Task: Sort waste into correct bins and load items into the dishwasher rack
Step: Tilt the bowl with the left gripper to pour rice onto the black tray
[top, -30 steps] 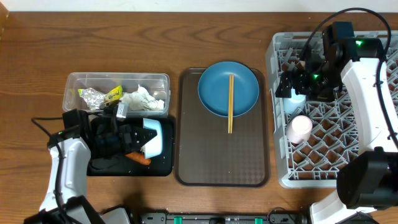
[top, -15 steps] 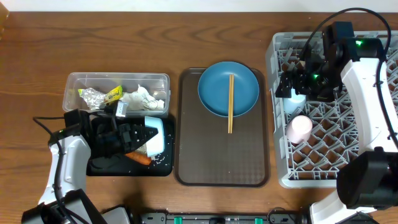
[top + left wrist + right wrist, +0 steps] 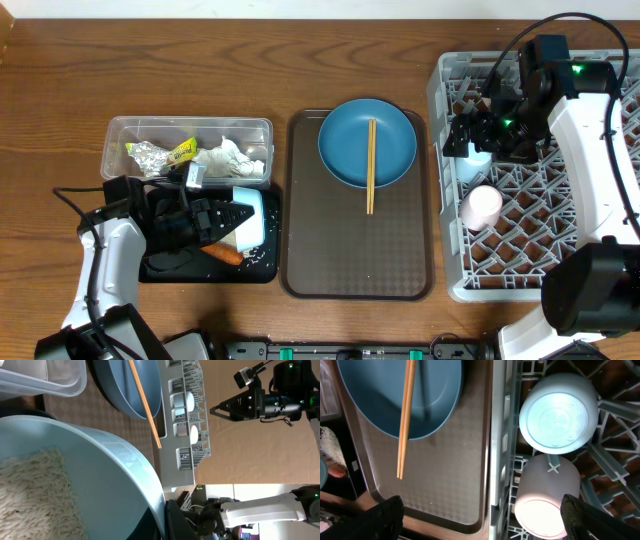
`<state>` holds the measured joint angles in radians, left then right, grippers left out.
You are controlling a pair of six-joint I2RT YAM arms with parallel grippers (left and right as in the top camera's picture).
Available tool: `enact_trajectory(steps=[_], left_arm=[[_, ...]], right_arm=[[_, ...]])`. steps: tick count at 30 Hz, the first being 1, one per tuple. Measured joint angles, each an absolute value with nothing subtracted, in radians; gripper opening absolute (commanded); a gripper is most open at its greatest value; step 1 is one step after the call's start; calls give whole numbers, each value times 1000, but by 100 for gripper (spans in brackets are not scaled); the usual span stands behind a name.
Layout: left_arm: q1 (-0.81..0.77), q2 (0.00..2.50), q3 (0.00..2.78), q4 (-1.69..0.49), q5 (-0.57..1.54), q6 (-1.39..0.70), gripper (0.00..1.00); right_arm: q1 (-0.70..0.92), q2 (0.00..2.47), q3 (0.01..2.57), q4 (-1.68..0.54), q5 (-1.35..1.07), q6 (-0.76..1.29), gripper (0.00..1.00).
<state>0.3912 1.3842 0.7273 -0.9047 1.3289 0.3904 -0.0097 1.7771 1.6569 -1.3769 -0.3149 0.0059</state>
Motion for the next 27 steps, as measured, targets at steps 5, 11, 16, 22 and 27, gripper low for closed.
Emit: enact_trajectory(steps=[5, 11, 16, 22, 27], left_arm=[[391, 1384, 727, -905, 1329, 390, 6], [391, 1384, 727, -914, 1329, 390, 6], [391, 1384, 727, -928, 1329, 390, 6], [391, 1384, 727, -931, 1364, 390, 6], [391, 1384, 727, -944, 1411, 391, 6]], right_arm=[[-10, 1777, 1657, -1377, -315, 6, 99], [-10, 1777, 1657, -1377, -315, 6, 99], [-10, 1777, 1657, -1377, -315, 6, 99], [-10, 1777, 1657, -1377, -315, 6, 99], [-10, 1777, 1657, -1377, -315, 6, 99]])
